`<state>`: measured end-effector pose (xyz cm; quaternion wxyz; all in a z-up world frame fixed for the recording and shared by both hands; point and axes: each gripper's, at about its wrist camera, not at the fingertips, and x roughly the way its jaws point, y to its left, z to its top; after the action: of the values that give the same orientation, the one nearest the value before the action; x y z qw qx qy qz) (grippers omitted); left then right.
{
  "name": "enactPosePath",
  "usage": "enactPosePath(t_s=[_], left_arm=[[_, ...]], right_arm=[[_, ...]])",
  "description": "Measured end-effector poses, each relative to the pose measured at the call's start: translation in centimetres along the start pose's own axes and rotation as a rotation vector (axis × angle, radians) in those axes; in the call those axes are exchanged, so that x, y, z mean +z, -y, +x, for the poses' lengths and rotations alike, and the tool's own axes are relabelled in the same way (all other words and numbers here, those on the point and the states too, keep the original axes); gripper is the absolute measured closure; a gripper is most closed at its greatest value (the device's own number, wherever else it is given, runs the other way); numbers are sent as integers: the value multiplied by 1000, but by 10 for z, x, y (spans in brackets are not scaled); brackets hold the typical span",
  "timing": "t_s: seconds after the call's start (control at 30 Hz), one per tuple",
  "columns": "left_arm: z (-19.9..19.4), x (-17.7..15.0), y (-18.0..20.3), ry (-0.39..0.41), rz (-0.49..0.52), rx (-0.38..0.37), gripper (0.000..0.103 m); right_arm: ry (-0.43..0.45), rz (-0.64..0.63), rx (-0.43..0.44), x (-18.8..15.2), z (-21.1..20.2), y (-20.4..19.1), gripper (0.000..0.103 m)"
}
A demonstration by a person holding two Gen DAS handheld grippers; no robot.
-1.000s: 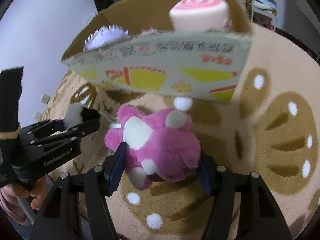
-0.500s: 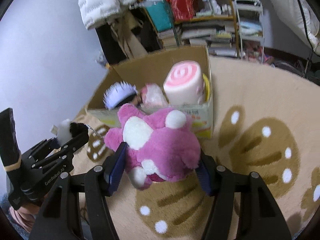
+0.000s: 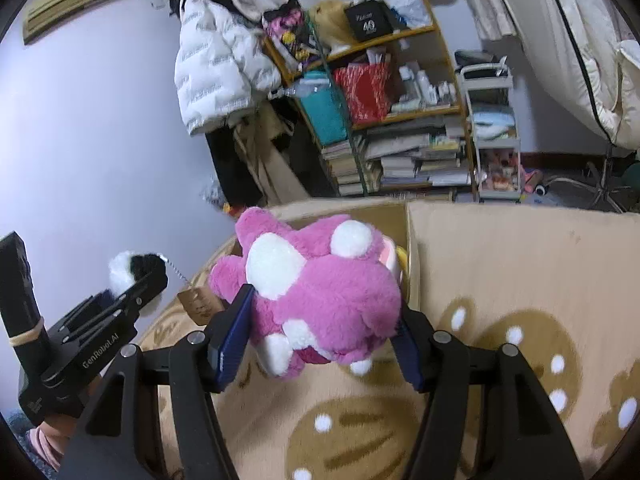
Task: Organize soft objects
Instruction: 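Carry the pompom plush and pink bear over the box and release them inside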
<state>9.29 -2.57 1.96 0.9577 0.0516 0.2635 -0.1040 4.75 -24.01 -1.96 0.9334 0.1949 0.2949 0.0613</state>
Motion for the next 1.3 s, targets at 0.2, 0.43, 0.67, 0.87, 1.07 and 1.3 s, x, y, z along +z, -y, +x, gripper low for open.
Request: enactPosePath(t_s=[0.2,0.43,0.67,0.87,1.07,1.3], left_arm=[[10,7,5,20,41,15,63],[20,11,14,30,80,23,63],[32,13,14,20,85,21,63],[45,14,9,8,98,-1,63],[61,6,8,-37,87,-30,62],[77,-5,13,-93,96,-61,61]], right_arm=[[62,-12,2,15,2,0,36],[85,-42,12,30,17,-7,36],[56,-66,14,33,39,-9,36],[51,-89,9,35,50,-6,36],[24,-71,10,32,61,2,35],[0,-65,-7,29,72,5,34]])
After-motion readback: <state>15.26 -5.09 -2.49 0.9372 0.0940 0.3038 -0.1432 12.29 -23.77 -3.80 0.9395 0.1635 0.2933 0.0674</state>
